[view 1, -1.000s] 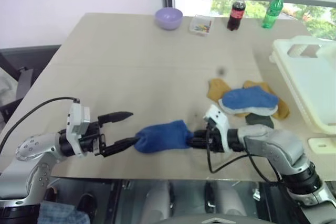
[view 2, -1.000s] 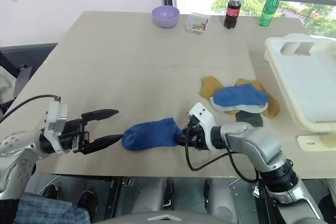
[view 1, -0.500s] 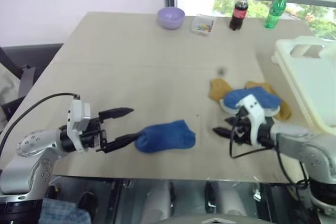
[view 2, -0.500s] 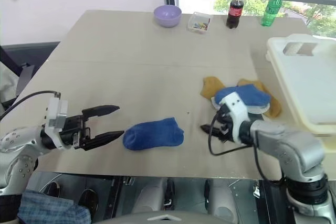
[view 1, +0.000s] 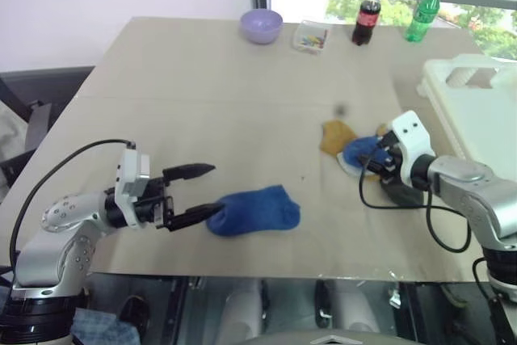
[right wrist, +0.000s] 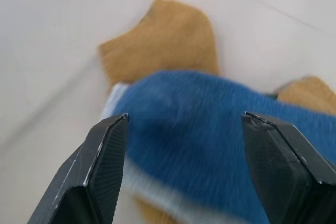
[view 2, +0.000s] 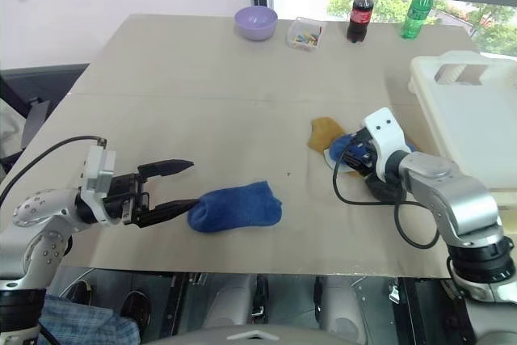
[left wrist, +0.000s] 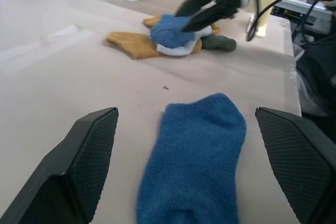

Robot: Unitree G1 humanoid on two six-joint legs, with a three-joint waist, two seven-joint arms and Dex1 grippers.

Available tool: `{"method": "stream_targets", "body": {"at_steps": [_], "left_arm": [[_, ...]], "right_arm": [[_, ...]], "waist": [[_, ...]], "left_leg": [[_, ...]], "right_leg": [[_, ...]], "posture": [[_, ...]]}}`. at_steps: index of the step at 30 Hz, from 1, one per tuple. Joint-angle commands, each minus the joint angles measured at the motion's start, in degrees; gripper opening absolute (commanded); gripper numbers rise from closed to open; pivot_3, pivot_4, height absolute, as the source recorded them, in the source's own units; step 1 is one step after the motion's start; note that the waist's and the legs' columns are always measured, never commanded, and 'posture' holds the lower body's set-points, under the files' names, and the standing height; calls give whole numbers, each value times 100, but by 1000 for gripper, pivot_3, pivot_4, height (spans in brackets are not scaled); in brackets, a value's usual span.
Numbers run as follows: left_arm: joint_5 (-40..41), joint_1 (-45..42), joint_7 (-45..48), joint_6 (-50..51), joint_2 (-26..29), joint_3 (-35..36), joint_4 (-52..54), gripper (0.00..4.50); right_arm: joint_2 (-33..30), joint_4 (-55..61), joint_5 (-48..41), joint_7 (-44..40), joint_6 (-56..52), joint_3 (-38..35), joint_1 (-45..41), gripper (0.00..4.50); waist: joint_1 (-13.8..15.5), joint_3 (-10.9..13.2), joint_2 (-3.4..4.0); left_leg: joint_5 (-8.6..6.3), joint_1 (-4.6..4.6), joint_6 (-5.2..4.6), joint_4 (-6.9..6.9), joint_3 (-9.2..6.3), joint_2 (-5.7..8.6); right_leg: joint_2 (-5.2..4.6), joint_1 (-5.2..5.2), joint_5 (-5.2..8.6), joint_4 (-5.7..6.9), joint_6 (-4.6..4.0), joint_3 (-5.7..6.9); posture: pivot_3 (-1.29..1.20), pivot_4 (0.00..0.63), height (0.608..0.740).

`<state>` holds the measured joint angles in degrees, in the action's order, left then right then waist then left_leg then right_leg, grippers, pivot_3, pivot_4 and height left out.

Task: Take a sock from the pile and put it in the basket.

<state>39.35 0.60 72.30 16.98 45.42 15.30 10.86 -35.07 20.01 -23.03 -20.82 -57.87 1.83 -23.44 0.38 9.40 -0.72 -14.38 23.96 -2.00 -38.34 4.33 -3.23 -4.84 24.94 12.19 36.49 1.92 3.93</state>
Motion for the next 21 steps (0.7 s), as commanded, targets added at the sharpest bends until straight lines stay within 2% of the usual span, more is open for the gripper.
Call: {"method": "stream_targets", "body": {"at_steps": [1, 6, 7, 9, 14, 15, 21], "left_arm": [[-21, -7, 3, -92, 13, 104, 91, 4500], [-8, 94, -34, -85, 19, 161, 157, 4500], [-7, 116, -36, -90, 19, 169, 167, 4500], [-2, 137, -40, -92, 21, 177, 176, 4500], [6, 135, -48, -96, 29, 178, 164, 4500], [4, 131, -47, -100, 28, 176, 161, 4500], [-11, 85, -40, -123, 24, 145, 125, 4500]], "right_arm": [[26, -154, 234, -56, 305, 72, -130, 3499], [148, -218, 240, -134, 263, 12, -111, 3499], [156, -213, 249, -147, 241, 16, -101, 3277], [161, -190, 258, -186, 199, 35, -75, 2729], [189, -152, 257, -200, 173, 24, -77, 274], [189, -148, 262, -201, 174, 26, -76, 19], [186, -127, 282, -208, 172, 34, -62, 19]], "waist": [[13, 0, 0], [23, 1, 1], [22, 1, 1], [19, 1, 1], [23, 1, 1], [25, 1, 1], [22, 1, 1]], "left_leg": [[0, 0, 0, 0, 0, 0], [0, 1, 0, 0, 8, 0], [0, 1, 0, 0, 8, -1], [0, 0, 0, 0, 8, -1], [0, 0, 0, 0, 7, -1], [0, 0, 0, 0, 8, -1], [0, 0, 0, -1, 14, -1]], "right_leg": [[0, 0, -1, 0, -1, 0], [-1, 0, -1, 0, -3, 0], [0, 0, -1, 1, -2, 0], [0, 1, -1, 2, -2, 0], [0, 1, -1, 4, -2, 0], [0, 1, -1, 4, -2, 0], [0, 1, -6, 4, -10, 0]], "posture": [[0, 150, 736], [0, 150, 736], [0, 150, 736], [0, 150, 736], [0, 150, 736], [0, 150, 736], [0, 150, 736]]}}
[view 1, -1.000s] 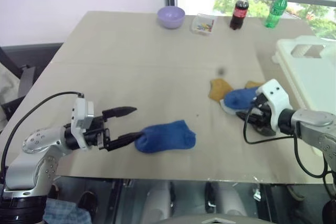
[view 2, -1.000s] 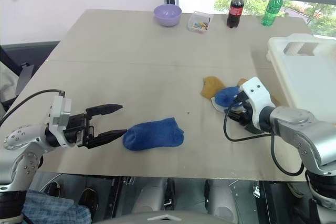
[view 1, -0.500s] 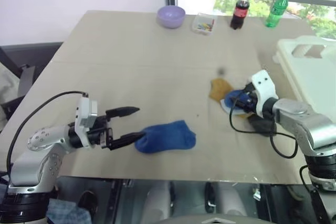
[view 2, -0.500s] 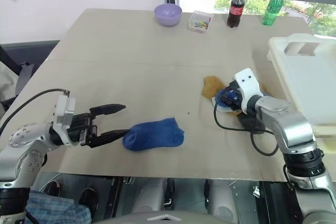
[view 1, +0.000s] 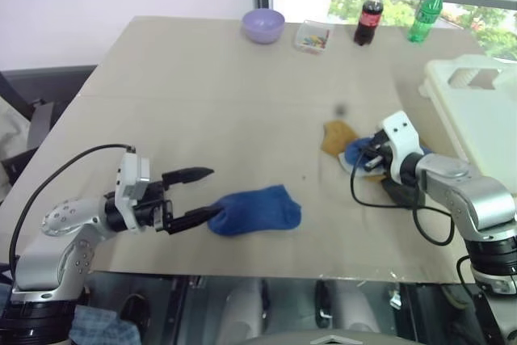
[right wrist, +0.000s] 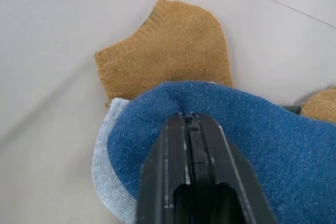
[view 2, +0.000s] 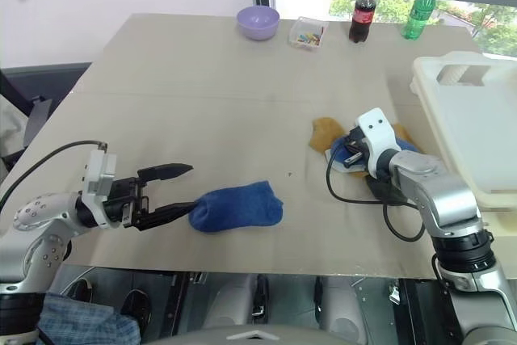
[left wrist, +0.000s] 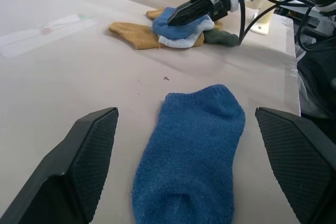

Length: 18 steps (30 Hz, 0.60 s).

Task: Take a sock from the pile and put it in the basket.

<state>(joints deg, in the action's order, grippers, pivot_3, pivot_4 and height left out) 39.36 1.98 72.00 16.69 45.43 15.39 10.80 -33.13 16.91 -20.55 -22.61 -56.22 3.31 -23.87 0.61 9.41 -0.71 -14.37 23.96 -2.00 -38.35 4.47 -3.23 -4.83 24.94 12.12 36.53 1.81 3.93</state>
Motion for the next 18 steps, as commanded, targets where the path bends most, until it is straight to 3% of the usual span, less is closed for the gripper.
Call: {"method": "stream_targets", "body": {"at_steps": [1, 14, 17, 18], "left_arm": [[-11, -61, -11, -95, 23, 130, 127, 4500], [-47, -95, -18, -123, 8, 96, 101, 4500], [-52, -94, -5, -129, 4, 85, 93, 4500], [-56, -105, 0, -132, 0, 77, 83, 4500]], "right_arm": [[-1, 197, 35, -23, 8, -114, -23, 19], [-191, 456, -13, -97, -339, -261, -73, 19], [-304, 504, 11, -101, -449, -267, -20, 820], [-294, 486, 40, -52, -466, -276, -15, 1462]], "waist": [[-1, 0, 0], [-1, 0, 0], [3, 0, -1], [2, 0, 0]], "left_leg": [[0, 0, 0, 0, 3, 0], [0, 0, 0, -1, 16, 0], [0, 0, 0, -1, 16, 0], [0, 0, 0, -2, 17, 0]], "right_leg": [[0, 0, 0, 0, 0, 0], [0, 0, -2, 1, -2, 0], [-1, 0, -2, 3, -2, 0], [-1, -1, -2, 3, -2, 0]], "posture": [[0, 150, 736], [0, 150, 736], [0, 150, 736], [0, 150, 736]]}}
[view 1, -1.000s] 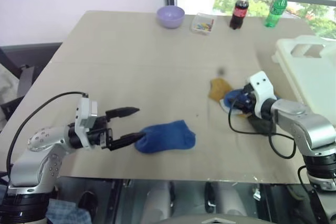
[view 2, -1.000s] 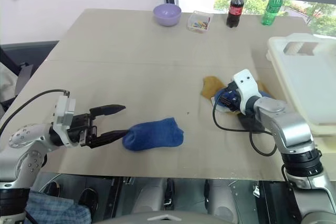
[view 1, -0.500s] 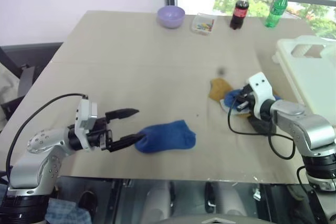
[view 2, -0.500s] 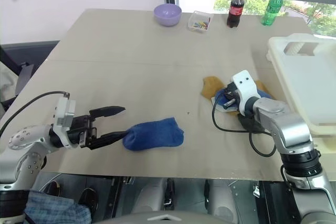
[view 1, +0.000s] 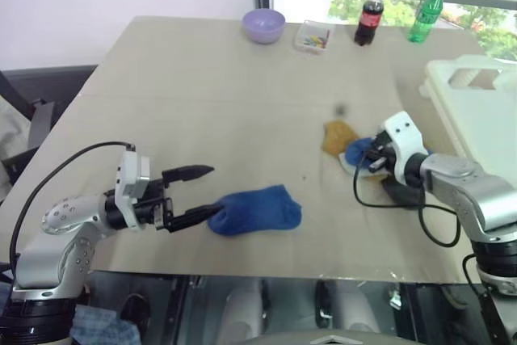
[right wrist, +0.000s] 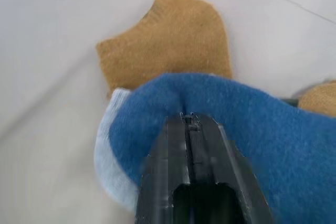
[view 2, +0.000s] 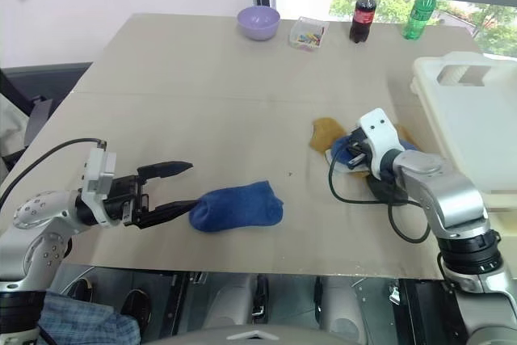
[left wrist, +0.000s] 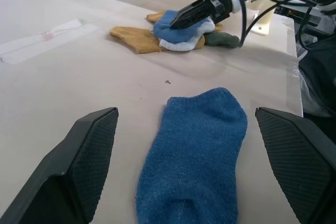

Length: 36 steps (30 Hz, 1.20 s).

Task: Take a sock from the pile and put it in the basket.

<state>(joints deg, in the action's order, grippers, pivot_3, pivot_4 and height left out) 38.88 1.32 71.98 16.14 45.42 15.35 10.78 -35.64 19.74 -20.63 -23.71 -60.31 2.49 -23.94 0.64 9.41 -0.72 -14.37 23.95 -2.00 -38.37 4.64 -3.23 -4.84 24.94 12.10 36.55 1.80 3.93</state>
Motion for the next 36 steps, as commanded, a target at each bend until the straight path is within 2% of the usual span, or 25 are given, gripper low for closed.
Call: {"method": "stream_targets", "body": {"at_steps": [1, 13, 18, 19, 29, 36], "left_arm": [[-14, -52, 8, -83, -3, 72, 72, 4500], [-59, -105, 34, -102, -22, 53, 37, 4500], [-62, -88, 27, -101, -13, 79, 35, 4500], [-64, -80, 25, -102, -15, 81, 37, 4500], [-87, -117, 18, -107, -39, 46, 2, 4500], [-127, -141, 27, -122, -78, 30, -12, 4500]], "right_arm": [[-34, 190, 64, 81, -70, -198, -7, 1639], [487, 56, -218, 105, -378, -489, -72, 1639], [496, 19, -178, 120, -343, -519, -75, 512], [488, 19, -178, 119, -341, -519, -70, 129], [586, 77, -130, 87, -53, -356, -250, 129], [1319, -21, -67, 79, 146, 415, -687, 129]], "waist": [[-2, 0, 0], [-5, 0, 0], [-5, 0, 0], [-6, 0, 0], [-15, 0, 0], [-131, 0, 0]], "left_leg": [[0, -1, 0, 0, 0, 0], [0, -2, 0, -1, 0, 0], [0, -2, 0, -2, 1, 0], [0, -2, 0, -2, 0, 0], [0, -3, 0, -2, 0, 0], [1, -7, 0, -2, -2, -3]], "right_leg": [[0, 0, 0, 0, 0, 0], [1, 1, -2, 7, 1, -1], [1, 0, -1, 7, 0, -1], [1, 0, -2, 8, 0, -1], [1, 1, -2, 10, 1, -1], [5, 1, -11, 19, 11, -2]], "posture": [[0, 150, 736], [0, 150, 736], [0, 150, 736], [0, 150, 736], [0, 150, 736], [0, 150, 736]]}}
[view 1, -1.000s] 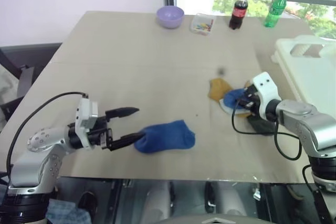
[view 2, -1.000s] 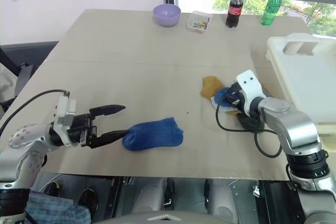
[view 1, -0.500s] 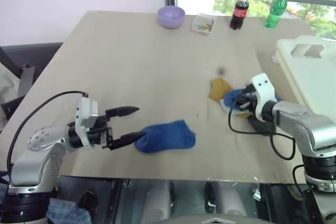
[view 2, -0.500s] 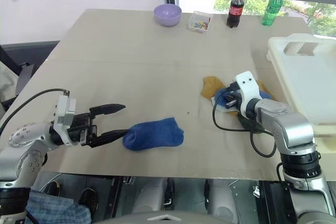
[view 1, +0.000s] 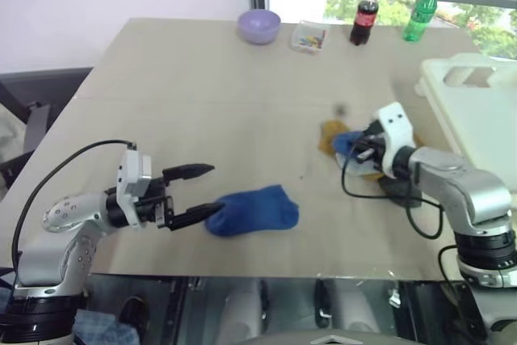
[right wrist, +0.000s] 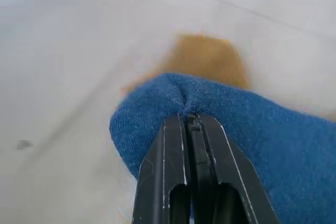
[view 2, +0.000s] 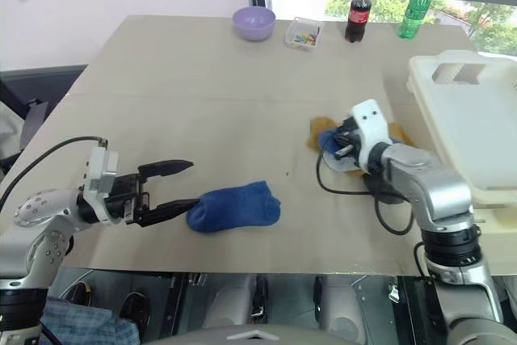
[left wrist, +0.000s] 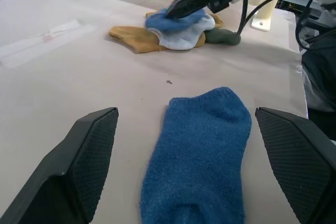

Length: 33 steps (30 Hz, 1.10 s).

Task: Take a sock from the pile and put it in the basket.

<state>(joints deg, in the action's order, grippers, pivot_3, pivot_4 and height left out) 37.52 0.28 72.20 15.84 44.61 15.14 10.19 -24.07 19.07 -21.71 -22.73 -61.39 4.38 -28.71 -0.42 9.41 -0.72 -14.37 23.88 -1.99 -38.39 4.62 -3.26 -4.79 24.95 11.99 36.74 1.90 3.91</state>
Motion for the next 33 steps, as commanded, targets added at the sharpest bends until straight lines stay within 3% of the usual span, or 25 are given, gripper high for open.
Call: {"method": "stream_targets", "body": {"at_steps": [1, 13, 16, 19, 24, 28, 33], "left_arm": [[1, -41, 10, -92, -1, 52, 42, 4500], [-37, -94, -15, -139, -36, 76, 11, 4500], [-32, -19, -72, -149, -69, 107, 79, 4500], [-28, 69, -99, -169, -92, 128, 119, 4500], [-127, -170, -318, -221, -128, 160, -205, 4500], [-248, -404, -362, -204, -90, 51, -472, 4500], [-322, -470, -285, -241, -114, -41, -559, 4500]], "right_arm": [[253, -23, 97, -1, 342, 308, -264, 129], [2904, -2218, 518, 360, 1441, 1238, -1354, 129], [3246, -2405, 593, 513, 1829, 1094, -1344, 1482], [3181, -2307, 653, 535, 2006, 1029, -1337, 2736], [2543, -1765, 609, 453, 1731, 689, -1159, 2736], [2275, -1959, 565, 675, 1475, 202, -1007, 2736], [2594, -2396, 78, 861, 868, -496, -923, 2736]], "waist": [[-33, 0, 0], [-51, -2, -2], [-40, -3, -5], [-46, -3, -6], [-41, -2, -4], [-54, -4, -7], [-139, -4, -6]], "left_leg": [[0, 0, 0, 0, -1, 0], [2, 4, 4, 0, 2, -7], [2, 9, 4, -1, 10, 2], [2, 9, 4, -3, 10, 4], [7, 8, 11, -1, 2, -3], [8, 5, 13, -1, 4, -1], [8, 5, 13, 6, 8, -3]], "right_leg": [[1, 0, -3, 1, 3, 0], [10, 11, -5, 12, -2, -5], [-9, 10, -7, 6, 1, -5], [-11, 10, -7, 5, 1, -6], [-2, 13, -6, 12, -1, 0], [-2, 11, -6, 14, 0, -1], [2, 15, -6, 14, -1, -6]], "posture": [[0, 150, 736], [0, 150, 736], [0, 150, 736], [0, 150, 736], [0, 150, 736], [0, 150, 736], [0, 150, 736]]}}
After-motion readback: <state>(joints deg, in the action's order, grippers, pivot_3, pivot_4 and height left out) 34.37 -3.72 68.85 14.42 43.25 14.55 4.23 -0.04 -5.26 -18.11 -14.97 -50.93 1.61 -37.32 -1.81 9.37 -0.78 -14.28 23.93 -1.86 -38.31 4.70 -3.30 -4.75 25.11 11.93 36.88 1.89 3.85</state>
